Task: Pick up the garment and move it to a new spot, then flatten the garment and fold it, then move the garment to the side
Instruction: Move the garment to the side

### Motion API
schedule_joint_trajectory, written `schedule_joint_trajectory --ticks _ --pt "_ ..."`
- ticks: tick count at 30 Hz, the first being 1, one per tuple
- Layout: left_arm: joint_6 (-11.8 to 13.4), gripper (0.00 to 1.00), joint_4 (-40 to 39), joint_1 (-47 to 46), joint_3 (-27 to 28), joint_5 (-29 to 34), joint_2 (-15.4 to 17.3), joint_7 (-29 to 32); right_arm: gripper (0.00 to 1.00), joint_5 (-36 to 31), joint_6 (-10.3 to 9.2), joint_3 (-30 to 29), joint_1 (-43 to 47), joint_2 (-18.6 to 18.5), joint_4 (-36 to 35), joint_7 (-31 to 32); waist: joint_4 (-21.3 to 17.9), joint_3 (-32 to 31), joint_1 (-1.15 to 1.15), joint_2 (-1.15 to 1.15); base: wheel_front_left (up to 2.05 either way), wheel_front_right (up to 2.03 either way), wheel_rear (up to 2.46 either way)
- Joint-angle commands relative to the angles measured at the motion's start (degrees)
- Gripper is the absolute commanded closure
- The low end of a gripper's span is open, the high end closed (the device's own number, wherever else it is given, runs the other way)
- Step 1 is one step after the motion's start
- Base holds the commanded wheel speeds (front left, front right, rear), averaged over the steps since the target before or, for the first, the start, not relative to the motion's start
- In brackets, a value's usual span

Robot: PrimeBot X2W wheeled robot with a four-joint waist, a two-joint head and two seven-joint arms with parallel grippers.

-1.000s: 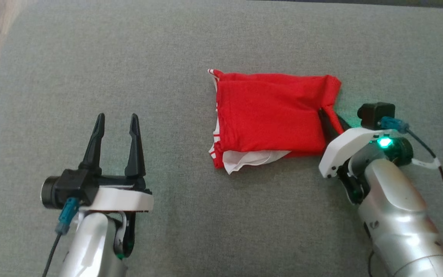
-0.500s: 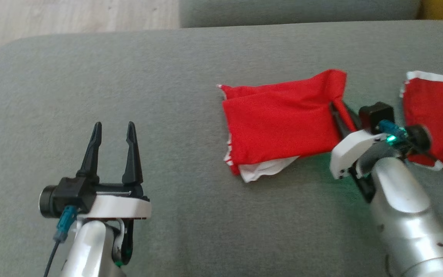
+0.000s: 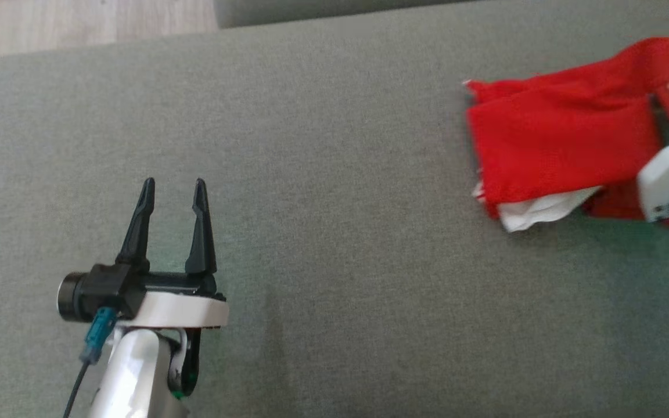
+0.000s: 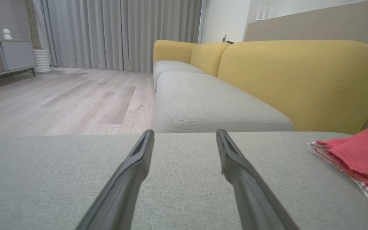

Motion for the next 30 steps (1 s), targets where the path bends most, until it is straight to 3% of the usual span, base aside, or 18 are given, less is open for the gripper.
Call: schedule_joint_trajectory --ticks 1,6,10,21,23,30 --pt "-0.47 0.00 -2.04 -2.20 1.79 0.57 0.41 -0.46 1.00 -0.19 -0.05 -0.76 -1.50 -2.53 -2.42 0.94 -0.15 1.50 0.00 0.00 0.00 0.00 0.00" --pt "-1.08 0.00 -1.78 -3.18 2.27 1.00 0.41 -0.46 1.00 -0.72 -0.05 -5.97 0.05 -6.81 -3.91 4.03 0.30 3.37 0.00 0.00 0.00 0.00 0.00" --pt "-1.59 0.00 -1.47 -3.73 2.97 1.43 0.41 -0.46 1.00 -2.19 -0.05 -10.34 1.65 -7.90 -4.59 5.71 0.54 4.02 0.00 0.00 0.00 0.00 0.00" --pt "-2.17 0.00 -1.40 -4.35 3.81 2.07 0.41 -0.46 1.00 -7.50 -0.05 -18.61 4.57 -4.31 -7.39 8.76 0.22 4.86 0.00 0.00 0.00 0.00 0.00" --pt "-2.20 0.00 -1.31 -4.47 3.79 2.10 0.41 -0.46 0.00 -8.05 -0.05 -19.73 4.79 -3.21 -8.42 8.85 0.09 4.91 0.00 0.00 0.00 0.00 0.00" --pt "-2.16 0.00 -0.74 -4.53 3.70 1.78 0.41 -0.46 0.00 -9.81 -0.05 -20.36 4.69 0.46 -14.18 9.06 -0.07 3.29 0.00 0.00 0.00 0.00 0.00"
